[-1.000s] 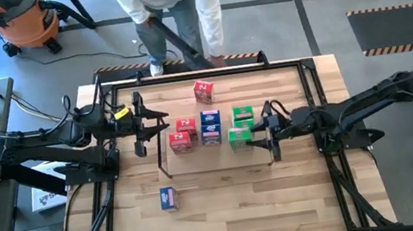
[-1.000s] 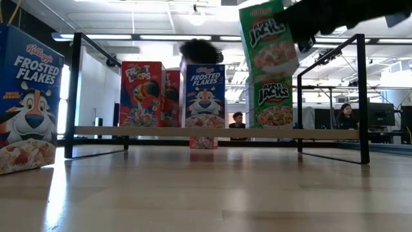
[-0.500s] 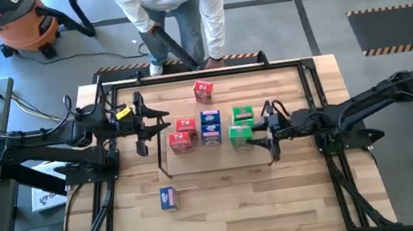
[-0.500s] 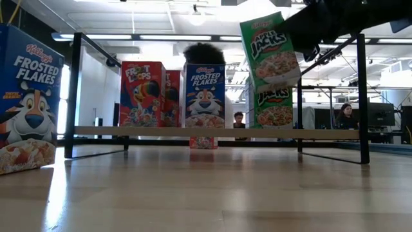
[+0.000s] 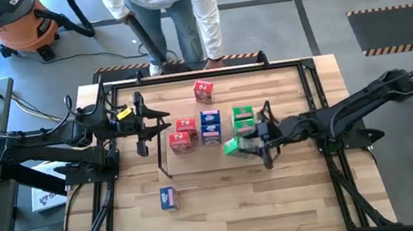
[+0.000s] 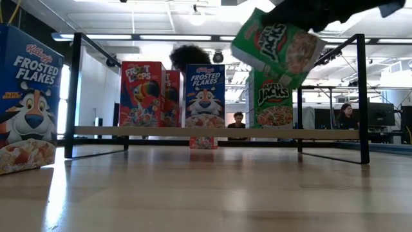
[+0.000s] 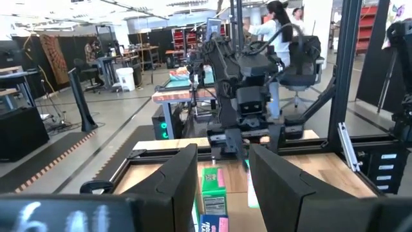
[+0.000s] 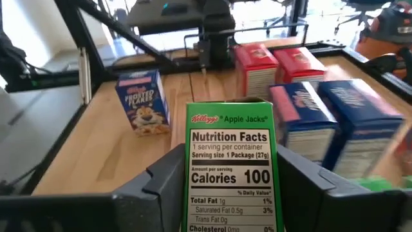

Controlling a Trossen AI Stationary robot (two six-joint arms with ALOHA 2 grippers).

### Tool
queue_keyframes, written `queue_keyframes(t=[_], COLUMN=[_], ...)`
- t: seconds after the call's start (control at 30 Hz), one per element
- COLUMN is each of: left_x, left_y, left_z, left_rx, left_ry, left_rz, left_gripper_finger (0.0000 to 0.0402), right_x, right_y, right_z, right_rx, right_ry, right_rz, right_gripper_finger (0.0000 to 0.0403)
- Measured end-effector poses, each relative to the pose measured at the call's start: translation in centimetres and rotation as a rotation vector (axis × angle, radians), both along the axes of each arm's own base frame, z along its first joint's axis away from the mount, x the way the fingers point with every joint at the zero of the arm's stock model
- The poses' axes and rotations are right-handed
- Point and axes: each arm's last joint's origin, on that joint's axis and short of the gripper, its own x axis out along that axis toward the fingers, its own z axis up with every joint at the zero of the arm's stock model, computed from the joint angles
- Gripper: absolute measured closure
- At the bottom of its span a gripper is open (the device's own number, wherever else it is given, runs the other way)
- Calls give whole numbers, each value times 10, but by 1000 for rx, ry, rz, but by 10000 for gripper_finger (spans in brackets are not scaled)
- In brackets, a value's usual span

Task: Stack cereal on shelf
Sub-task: Put the green cereal box on the shelf aligned with the other green cereal boxes

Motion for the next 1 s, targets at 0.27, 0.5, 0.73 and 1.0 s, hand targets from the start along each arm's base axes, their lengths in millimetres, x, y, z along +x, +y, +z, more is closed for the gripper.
queue_keyframes(t=[0.27, 0.5, 0.73, 1.0], left_x=[0, 0, 4, -2], left_y=[0, -1, -9, -13], left_z=[-1, -5, -44, -72], left_rx=[7, -24, -47, -59], left_ry=[10, 39, -79, -183], left_rz=[0, -4, -53, -77], left_gripper_finger=[271, 271, 271, 271], right_x=[38, 67, 96, 118], right_y=[9, 14, 14, 16], right_z=[-18, -15, -7, 25], right_rx=[17, 28, 35, 30], right_ry=[243, 451, 666, 770], right_rz=[-29, -91, -93, -95], right_gripper_finger=[234, 235, 184, 126])
